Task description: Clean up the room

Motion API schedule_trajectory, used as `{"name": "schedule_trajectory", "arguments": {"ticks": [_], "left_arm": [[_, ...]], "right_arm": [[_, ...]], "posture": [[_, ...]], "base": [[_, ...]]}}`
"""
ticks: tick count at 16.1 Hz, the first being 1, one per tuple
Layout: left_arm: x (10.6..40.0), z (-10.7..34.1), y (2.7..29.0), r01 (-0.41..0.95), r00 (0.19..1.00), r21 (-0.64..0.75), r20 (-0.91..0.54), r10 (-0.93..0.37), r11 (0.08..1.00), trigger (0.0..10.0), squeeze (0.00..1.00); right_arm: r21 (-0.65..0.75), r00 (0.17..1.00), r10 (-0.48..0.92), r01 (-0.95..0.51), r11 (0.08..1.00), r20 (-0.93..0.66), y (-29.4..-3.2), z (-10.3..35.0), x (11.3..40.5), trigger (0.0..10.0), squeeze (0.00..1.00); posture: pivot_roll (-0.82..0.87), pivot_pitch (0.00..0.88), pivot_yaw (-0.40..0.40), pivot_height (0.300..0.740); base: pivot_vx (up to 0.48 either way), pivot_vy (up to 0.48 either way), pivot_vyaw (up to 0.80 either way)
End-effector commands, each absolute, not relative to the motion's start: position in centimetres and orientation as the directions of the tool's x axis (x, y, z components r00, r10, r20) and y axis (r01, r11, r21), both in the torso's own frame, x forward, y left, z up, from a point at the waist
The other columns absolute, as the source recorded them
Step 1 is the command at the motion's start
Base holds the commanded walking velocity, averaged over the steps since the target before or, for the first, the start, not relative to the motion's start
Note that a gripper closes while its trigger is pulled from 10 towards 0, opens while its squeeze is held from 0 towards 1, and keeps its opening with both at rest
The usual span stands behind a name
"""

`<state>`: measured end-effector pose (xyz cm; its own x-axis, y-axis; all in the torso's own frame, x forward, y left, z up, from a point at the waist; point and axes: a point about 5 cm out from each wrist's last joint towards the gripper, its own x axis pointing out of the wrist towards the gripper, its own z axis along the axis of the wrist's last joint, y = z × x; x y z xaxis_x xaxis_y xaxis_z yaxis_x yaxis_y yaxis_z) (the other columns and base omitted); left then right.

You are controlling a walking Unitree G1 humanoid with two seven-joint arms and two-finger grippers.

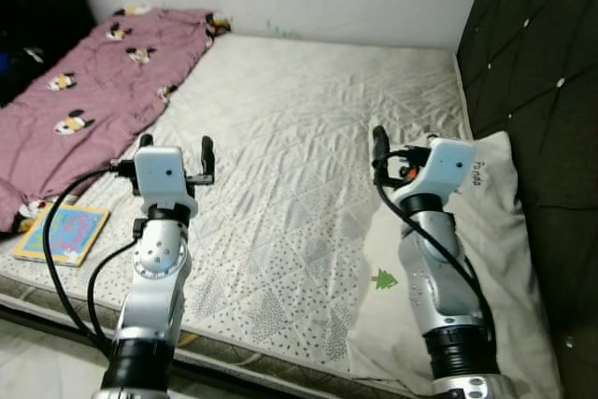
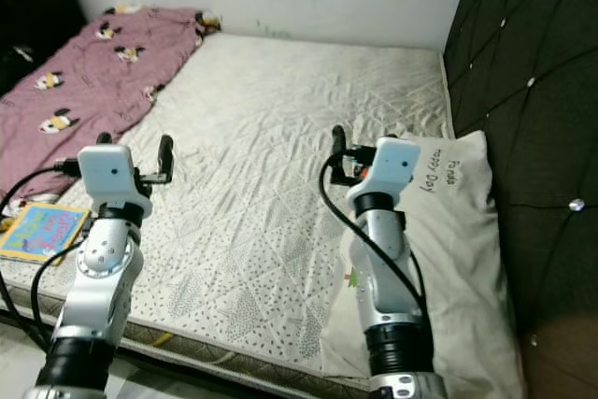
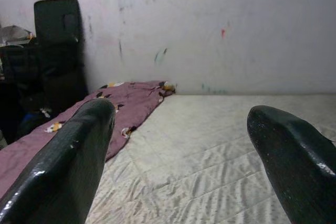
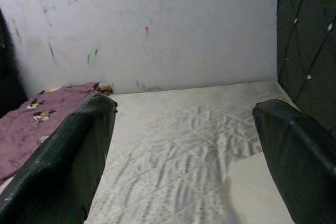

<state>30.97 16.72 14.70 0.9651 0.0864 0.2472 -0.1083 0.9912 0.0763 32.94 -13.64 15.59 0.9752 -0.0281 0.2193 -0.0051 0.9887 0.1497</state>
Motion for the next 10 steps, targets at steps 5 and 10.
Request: {"name": "schedule_trajectory", "arguments": {"ticks": [5,10], "left_arm": [[29.3,12.9,15.7,-0.047,0.984,0.053,0.172,0.037,0.997,10.0,0.00],[29.5,13.6,15.5,-0.040,0.983,0.030,0.182,0.034,0.999,10.0,0.00]], "right_arm": [[0.127,0.982,-0.075,0.054,0.990,0.173,-15.3,14.5,31.9,10.0,0.00],[0.103,0.983,-0.044,0.026,0.994,0.179,-14.9,14.8,31.8,10.0,0.00]], "posture": [[-0.07,0.000,0.053,0.740],[-0.08,0.000,0.044,0.740]], "base": [[0.000,0.059,-0.80],[0.000,0.394,-0.27]]}}
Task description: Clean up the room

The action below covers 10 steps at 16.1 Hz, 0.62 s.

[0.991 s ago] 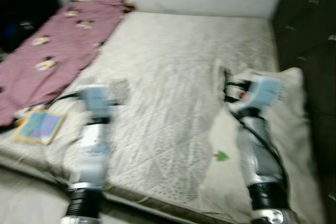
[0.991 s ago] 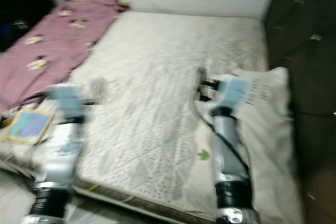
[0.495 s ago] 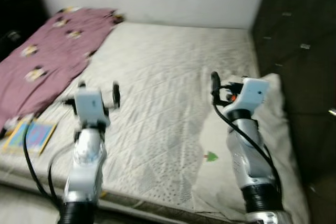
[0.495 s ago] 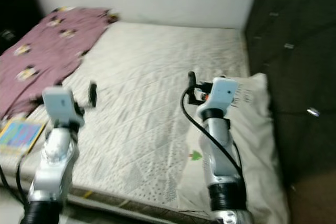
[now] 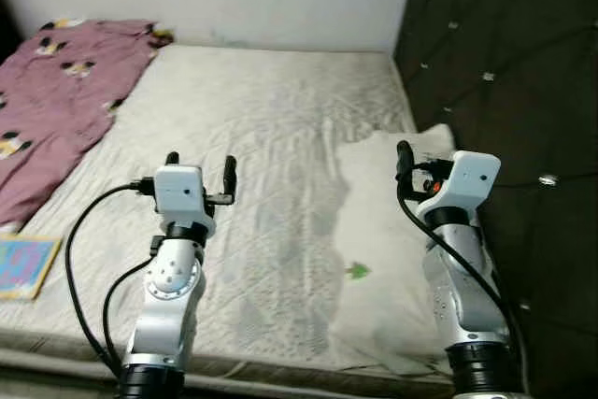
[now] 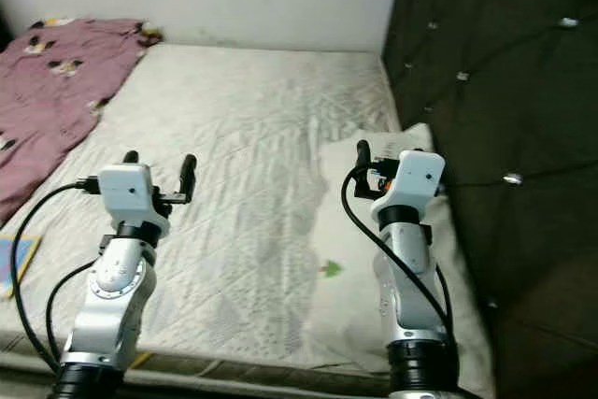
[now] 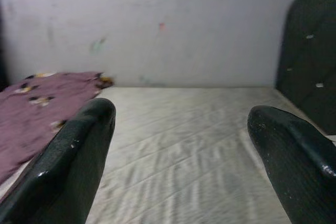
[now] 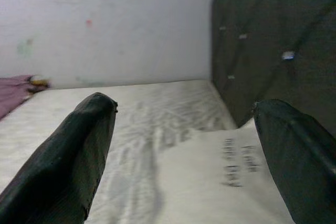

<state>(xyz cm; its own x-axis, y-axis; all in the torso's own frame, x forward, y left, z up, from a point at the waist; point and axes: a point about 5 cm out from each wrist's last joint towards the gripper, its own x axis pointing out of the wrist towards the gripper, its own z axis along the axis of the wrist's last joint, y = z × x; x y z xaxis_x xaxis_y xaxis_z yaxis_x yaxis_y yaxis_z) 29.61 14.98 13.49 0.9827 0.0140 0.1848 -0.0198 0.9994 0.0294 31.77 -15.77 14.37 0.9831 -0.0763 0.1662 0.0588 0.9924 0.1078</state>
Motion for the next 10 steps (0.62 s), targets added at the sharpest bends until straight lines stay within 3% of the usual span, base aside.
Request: {"name": "schedule_trajectory", "arguments": {"ticks": [1,10], "left_arm": [[29.44,13.59,15.53,-0.041,0.983,0.029,0.180,0.035,0.999,10.0,0.00],[29.05,13.43,15.44,-0.042,0.985,0.024,0.166,0.038,0.999,10.0,0.00]], "right_arm": [[0.102,0.983,-0.043,0.025,0.994,0.179,-14.97,14.84,31.78,10.0,0.00],[0.091,0.986,-0.034,0.019,0.996,0.166,-14.89,14.67,31.97,10.0,0.00]], "posture": [[-0.08,0.000,0.043,0.740],[-0.07,0.000,0.040,0.740]], "base": [[0.000,0.409,0.00],[0.000,0.412,0.00]]}}
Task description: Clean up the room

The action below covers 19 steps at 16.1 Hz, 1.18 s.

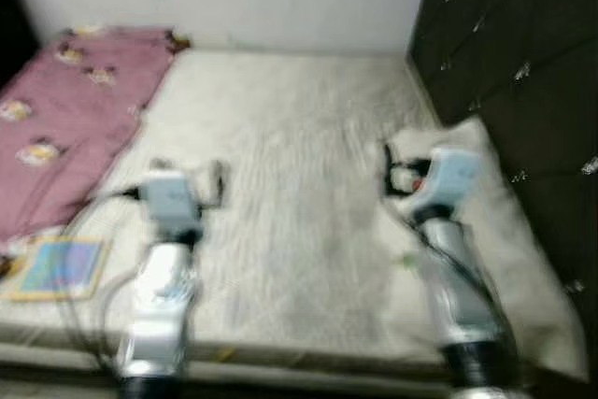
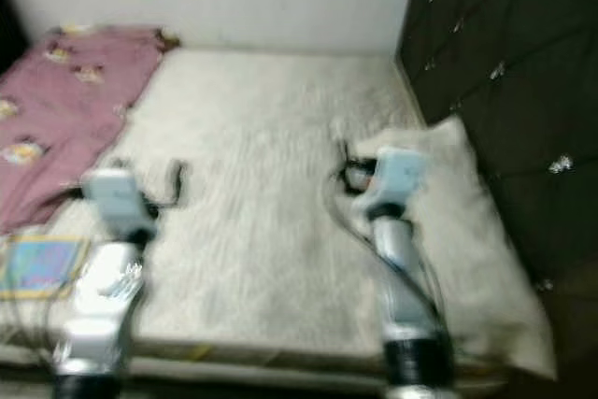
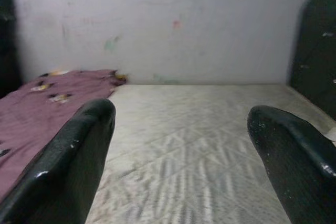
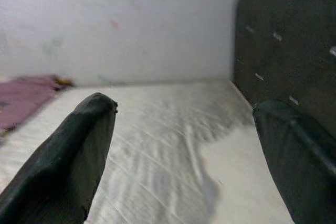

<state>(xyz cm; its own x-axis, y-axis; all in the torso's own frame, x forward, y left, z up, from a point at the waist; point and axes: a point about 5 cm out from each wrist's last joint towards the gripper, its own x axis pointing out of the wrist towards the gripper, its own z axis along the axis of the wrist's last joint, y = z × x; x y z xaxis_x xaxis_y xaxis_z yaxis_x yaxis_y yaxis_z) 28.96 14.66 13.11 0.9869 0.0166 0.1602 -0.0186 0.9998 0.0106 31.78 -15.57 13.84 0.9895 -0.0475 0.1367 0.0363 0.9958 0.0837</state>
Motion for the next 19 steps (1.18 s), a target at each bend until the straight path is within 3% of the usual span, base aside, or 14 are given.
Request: {"name": "schedule_trajectory", "arguments": {"ticks": [1,13,16,19], "left_arm": [[29.1,13.5,15.4,-0.041,0.985,0.023,0.166,0.037,0.999,10.0,0.00],[28.7,13.1,14.9,-0.032,0.989,-0.004,0.141,0.033,0.999,10.0,0.00],[28.7,13.0,14.9,-0.033,0.990,-0.012,0.137,0.035,0.999,10.0,0.00],[28.4,12.8,15.0,-0.036,0.992,-0.034,0.122,0.040,0.999,10.0,0.00]], "right_arm": [[0.089,0.986,-0.038,0.023,0.996,0.163,-15.0,14.6,32.0,10.0,0.00],[0.052,0.990,-0.050,0.043,0.998,0.129,-15.7,13.8,31.5,10.0,0.00],[0.039,0.992,-0.047,0.042,0.998,0.118,-15.8,13.6,31.4,10.0,0.00],[0.001,0.993,-0.039,0.039,0.999,0.115,-16.0,13.6,31.6,10.0,0.00]], "posture": [[-0.07,0.000,0.041,0.740],[-0.08,0.000,0.041,0.740],[-0.08,0.000,0.040,0.740],[-0.08,0.000,0.037,0.740]], "base": [[0.000,0.428,0.00],[0.000,0.474,0.00],[0.000,0.480,-0.69],[0.000,0.480,0.00]]}}
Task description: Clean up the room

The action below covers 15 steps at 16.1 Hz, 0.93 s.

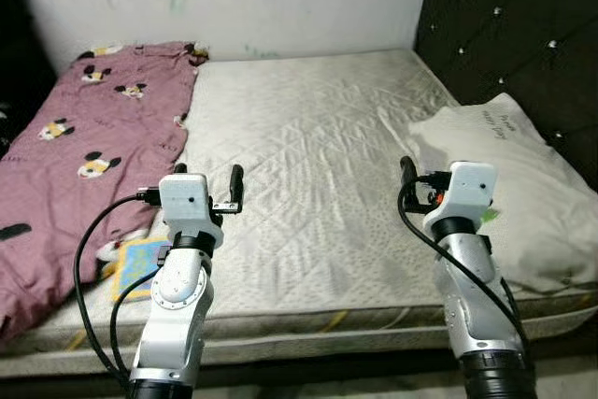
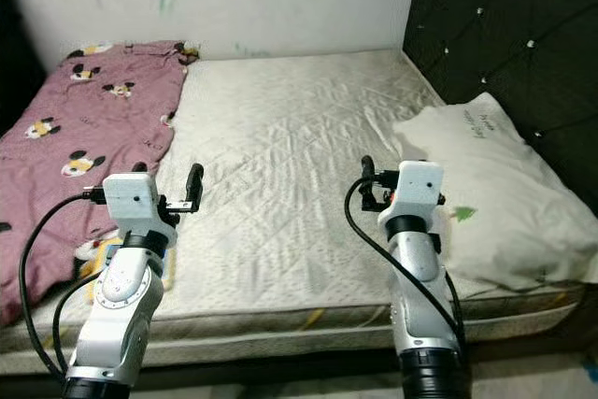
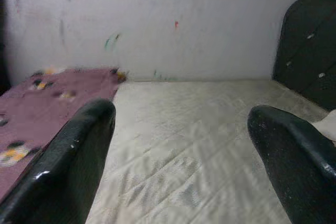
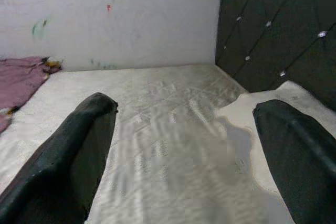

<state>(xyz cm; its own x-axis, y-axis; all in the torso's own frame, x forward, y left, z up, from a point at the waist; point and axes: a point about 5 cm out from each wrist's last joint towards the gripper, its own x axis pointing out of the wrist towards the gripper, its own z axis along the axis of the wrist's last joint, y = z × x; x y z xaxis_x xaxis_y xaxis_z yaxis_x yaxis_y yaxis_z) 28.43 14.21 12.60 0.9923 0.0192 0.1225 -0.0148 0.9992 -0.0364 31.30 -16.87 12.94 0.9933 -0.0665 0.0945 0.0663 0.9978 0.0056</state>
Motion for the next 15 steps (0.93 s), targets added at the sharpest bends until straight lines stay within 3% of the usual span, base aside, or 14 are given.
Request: {"name": "schedule_trajectory", "arguments": {"ticks": [1,8,12,15], "left_arm": [[28.4,12.7,14.9,-0.039,0.992,-0.040,0.119,0.044,0.998,10.0,0.00],[28.6,13.0,15.0,-0.044,0.991,-0.046,0.125,0.050,0.998,10.0,0.00],[28.4,13.8,14.5,0.039,0.984,-0.074,0.177,-0.026,0.997,10.0,0.00],[28.4,13.8,14.5,0.043,0.983,-0.074,0.181,-0.029,0.996,10.0,0.00]], "right_arm": [[0.005,0.993,-0.049,0.049,0.999,0.110,-16.3,13.6,31.8,10.0,0.00],[-0.019,0.995,0.024,-0.023,1.000,0.095,-15.0,13.1,31.6,10.0,0.00],[-0.035,0.994,0.042,-0.038,0.999,0.099,-14.8,13.1,31.6,10.0,0.00],[-0.042,0.994,0.038,-0.034,0.999,0.101,-14.9,13.1,31.8,10.0,0.00]], "posture": [[-0.08,0.000,0.037,0.740],[-0.08,0.000,0.039,0.740],[-0.08,0.000,0.041,0.740],[-0.08,0.000,0.042,0.740]], "base": [[0.000,0.480,0.00],[0.000,0.479,0.00],[0.000,0.000,0.00],[0.314,0.000,0.00]]}}
